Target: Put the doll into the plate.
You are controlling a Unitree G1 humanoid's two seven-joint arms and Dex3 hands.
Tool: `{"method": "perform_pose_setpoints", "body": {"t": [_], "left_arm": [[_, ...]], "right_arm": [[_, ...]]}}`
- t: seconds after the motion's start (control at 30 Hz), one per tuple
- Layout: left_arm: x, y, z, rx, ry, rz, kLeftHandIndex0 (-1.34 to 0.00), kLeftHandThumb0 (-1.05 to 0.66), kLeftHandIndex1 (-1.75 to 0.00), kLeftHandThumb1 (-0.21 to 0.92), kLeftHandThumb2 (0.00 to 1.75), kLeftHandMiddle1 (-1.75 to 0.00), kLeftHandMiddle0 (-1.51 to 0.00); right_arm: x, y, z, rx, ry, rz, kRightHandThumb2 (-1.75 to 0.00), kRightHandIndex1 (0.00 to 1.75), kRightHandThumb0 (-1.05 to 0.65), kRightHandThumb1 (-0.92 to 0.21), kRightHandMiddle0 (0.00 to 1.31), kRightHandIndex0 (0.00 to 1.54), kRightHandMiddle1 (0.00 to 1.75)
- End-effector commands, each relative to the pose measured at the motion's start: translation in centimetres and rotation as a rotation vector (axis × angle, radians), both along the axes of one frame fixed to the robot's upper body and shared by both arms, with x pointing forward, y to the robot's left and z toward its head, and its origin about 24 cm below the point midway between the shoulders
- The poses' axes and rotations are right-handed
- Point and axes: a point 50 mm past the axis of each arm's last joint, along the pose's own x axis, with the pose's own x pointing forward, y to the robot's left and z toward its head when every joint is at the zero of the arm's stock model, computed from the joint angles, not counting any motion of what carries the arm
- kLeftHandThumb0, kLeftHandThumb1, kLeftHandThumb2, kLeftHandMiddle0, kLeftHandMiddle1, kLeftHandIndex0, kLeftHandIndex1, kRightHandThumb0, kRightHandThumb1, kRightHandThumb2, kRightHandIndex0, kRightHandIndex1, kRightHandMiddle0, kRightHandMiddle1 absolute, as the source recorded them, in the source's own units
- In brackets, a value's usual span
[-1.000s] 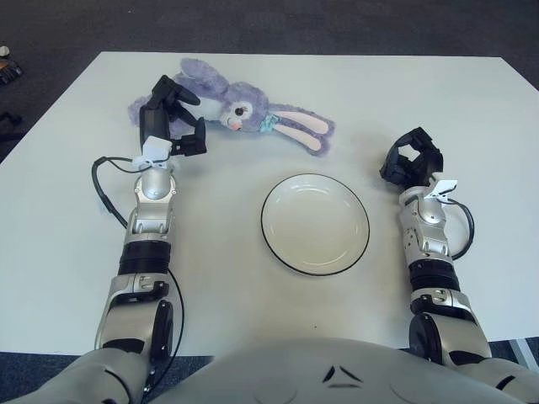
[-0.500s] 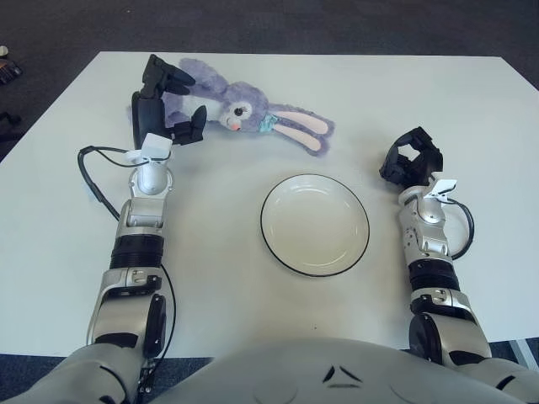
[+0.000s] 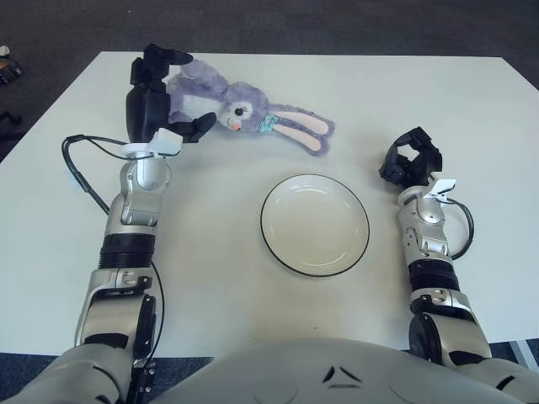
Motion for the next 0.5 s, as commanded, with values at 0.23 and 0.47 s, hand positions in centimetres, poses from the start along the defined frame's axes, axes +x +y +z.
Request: {"method": "perform_pose_setpoints", "body": {"t": [0.23, 0.47], "left_arm": [[0.41, 0.09, 1.04, 0.202, 0.069, 0.022, 0.0, -0.37, -0.97, 0.03, 1.21, 0.0, 0.0], [0.71, -0.05, 1.05, 0.216, 0.064, 0.05, 0.0, -0.37, -0.9, 0.04, 1.22, 0.0, 0.0]], "right_arm": [[-1.77, 0.35, -3.23, 0.023, 0.142, -0.023, -1.3, 1.75, -0.48, -0.33, 0.6, 1.38, 1.75], [-1.78, 0.4, -3.16, 0.021, 0.143, -0.015, -1.3, 1.75, -0.48, -0.33, 0.6, 1.38, 1.75]]}}
